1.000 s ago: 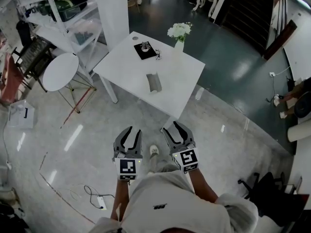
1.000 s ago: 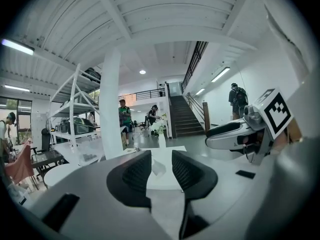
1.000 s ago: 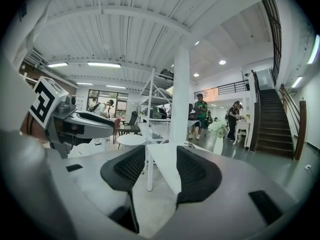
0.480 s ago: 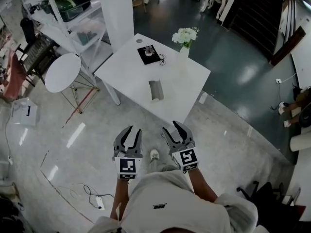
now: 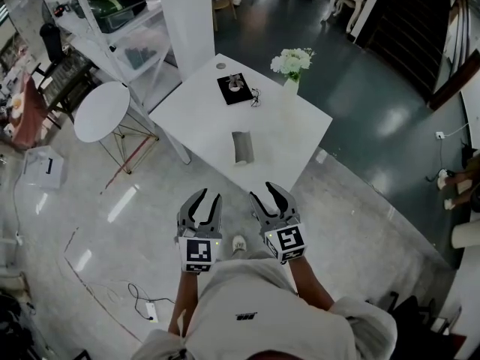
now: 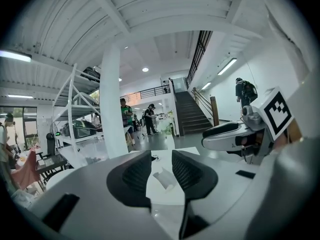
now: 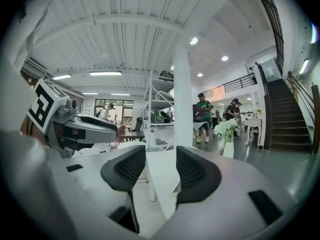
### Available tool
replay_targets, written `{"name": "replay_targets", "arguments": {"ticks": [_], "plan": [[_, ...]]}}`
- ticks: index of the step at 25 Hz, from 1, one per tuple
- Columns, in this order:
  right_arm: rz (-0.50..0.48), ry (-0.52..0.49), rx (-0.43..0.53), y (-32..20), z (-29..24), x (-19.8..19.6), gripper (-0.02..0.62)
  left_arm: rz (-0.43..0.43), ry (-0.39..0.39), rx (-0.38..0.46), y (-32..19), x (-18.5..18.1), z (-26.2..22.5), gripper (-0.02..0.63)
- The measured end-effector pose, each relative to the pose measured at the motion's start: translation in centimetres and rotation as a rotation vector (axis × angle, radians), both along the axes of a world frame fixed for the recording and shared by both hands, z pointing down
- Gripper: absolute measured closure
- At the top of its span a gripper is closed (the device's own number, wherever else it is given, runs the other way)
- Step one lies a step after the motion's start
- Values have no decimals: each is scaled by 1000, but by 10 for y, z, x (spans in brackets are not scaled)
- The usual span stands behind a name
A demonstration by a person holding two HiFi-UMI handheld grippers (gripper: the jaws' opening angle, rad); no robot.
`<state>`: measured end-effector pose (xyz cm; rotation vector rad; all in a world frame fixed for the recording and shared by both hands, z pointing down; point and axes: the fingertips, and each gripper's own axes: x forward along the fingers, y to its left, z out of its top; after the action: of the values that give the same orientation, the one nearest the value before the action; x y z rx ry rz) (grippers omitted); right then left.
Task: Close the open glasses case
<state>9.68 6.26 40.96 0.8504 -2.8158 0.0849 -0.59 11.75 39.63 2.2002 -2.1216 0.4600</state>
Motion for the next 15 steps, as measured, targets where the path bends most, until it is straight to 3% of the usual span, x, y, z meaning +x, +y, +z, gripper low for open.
{"name": "replay_targets", "arguments": {"ticks": [15], "plan": [[-30,-12,-8,-48,4,-21,400,-30,-21,-5,-44,-20,2,471]]}}
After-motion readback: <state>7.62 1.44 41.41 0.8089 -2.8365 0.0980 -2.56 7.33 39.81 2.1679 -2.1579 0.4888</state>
